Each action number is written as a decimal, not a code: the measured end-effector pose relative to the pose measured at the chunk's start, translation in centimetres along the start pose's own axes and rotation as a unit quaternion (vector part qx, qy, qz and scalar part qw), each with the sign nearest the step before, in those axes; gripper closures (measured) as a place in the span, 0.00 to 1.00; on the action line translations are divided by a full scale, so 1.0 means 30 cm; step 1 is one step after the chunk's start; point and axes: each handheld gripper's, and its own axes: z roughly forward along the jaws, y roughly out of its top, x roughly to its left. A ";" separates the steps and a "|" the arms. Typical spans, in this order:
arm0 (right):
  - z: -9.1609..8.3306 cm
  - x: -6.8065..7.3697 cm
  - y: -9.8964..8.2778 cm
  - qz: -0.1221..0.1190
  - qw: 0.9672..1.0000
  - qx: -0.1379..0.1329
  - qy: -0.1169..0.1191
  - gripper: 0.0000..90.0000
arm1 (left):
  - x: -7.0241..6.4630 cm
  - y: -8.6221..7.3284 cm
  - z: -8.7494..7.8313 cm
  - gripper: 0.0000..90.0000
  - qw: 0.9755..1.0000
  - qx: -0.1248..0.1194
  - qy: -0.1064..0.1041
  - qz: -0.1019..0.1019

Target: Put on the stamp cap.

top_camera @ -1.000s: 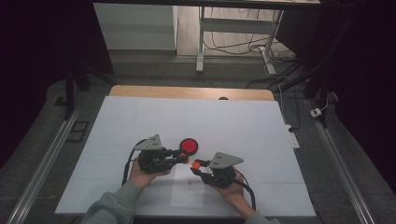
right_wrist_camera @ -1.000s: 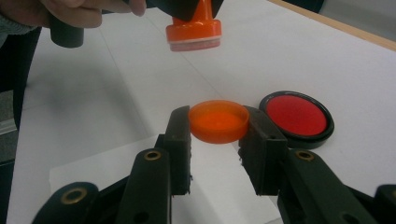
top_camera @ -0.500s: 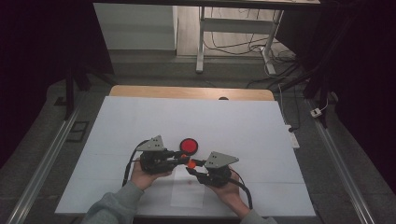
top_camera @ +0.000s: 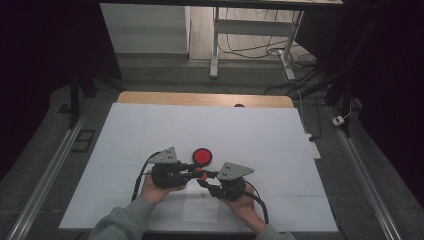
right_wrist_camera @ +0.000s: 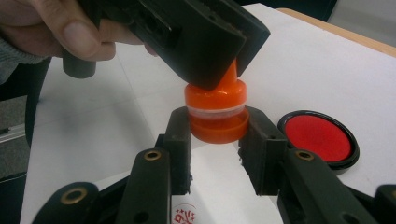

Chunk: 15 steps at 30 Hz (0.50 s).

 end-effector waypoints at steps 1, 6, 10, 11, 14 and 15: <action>0.000 0.000 0.000 0.000 1.000 0.000 0.000 0.72 | 0.000 0.000 0.001 0.80 1.000 0.000 0.000 0.000; 0.001 0.001 0.000 -0.001 1.000 0.000 0.000 0.72 | -0.002 -0.001 0.004 0.80 1.000 0.001 -0.001 0.001; 0.000 0.003 0.001 -0.001 1.000 -0.001 0.001 0.72 | -0.002 -0.002 0.003 0.80 1.000 0.002 -0.001 0.002; 0.000 0.003 0.001 -0.001 1.000 -0.001 0.001 0.72 | -0.002 -0.002 0.004 0.80 1.000 0.002 0.000 0.002; -0.001 0.003 0.002 0.000 1.000 -0.002 0.001 0.72 | -0.003 -0.005 0.006 0.80 1.000 0.002 0.001 0.003; -0.001 0.003 0.001 0.000 1.000 -0.001 0.001 0.72 | -0.002 -0.005 0.006 0.80 1.000 0.002 0.001 0.003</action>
